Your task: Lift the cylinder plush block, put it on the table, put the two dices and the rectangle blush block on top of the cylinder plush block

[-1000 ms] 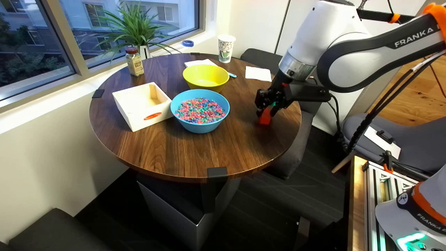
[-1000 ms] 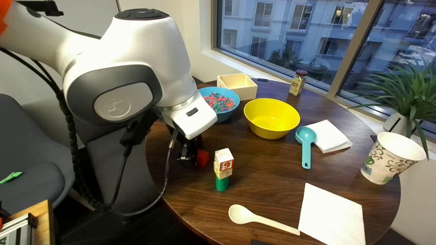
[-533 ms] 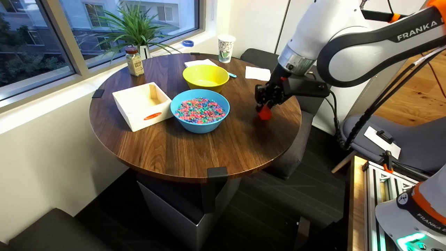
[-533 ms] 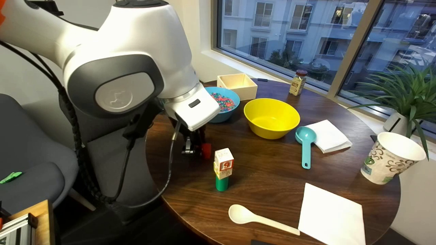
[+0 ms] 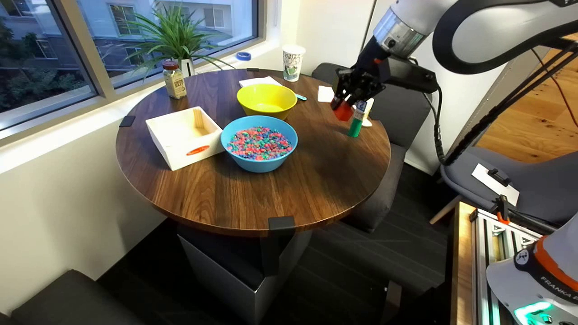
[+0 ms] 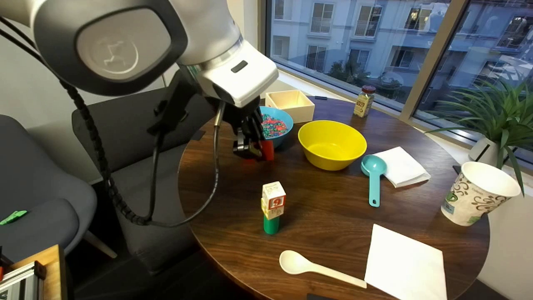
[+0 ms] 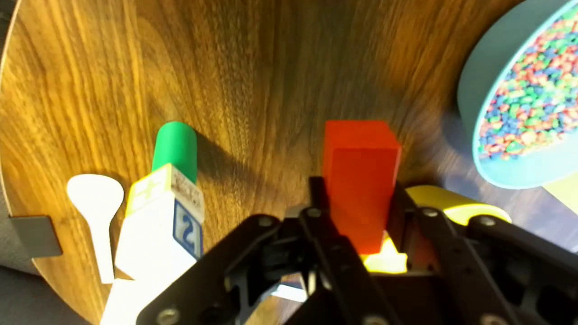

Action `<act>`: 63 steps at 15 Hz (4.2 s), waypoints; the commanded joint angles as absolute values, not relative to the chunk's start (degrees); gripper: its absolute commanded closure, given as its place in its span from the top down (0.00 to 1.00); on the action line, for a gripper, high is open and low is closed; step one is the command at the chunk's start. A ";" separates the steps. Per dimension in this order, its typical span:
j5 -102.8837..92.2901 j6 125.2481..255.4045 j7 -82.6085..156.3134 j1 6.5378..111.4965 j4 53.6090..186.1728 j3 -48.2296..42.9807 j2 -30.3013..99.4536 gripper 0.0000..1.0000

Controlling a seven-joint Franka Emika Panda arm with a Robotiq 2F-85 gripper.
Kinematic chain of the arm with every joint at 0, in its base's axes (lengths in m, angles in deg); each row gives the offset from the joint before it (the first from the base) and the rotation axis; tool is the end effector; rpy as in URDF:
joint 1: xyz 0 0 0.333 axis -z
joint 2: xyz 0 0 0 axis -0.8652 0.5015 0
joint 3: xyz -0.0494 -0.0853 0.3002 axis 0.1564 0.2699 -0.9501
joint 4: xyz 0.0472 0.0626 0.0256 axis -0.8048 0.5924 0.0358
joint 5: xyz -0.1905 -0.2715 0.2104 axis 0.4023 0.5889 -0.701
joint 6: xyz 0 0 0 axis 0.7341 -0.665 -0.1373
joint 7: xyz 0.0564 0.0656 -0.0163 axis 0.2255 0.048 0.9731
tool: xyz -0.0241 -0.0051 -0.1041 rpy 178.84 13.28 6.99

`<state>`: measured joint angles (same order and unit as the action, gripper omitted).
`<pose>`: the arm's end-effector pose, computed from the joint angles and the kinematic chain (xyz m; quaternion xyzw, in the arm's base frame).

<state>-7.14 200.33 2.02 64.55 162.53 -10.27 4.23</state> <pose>0.4985 -0.0070 0.4679 -0.9214 0.3314 -0.1961 0.0529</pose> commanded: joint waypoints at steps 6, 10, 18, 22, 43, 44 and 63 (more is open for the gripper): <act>-9.09 191.93 12.78 65.08 160.23 -6.98 -2.15 0.08; -12.06 190.54 22.66 64.88 160.94 -4.28 -3.79 0.08; -14.38 186.10 32.27 65.44 161.03 -1.00 -3.85 0.08; -13.82 184.51 34.39 65.83 160.85 -0.11 -3.24 0.08; -14.04 185.23 36.53 66.13 158.99 0.89 1.58 0.08; -14.07 185.25 36.63 66.12 158.85 0.90 1.66 0.08; -14.83 185.67 37.95 65.66 156.50 0.74 4.54 0.08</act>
<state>-12.95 185.73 36.37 65.98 157.25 0.62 3.70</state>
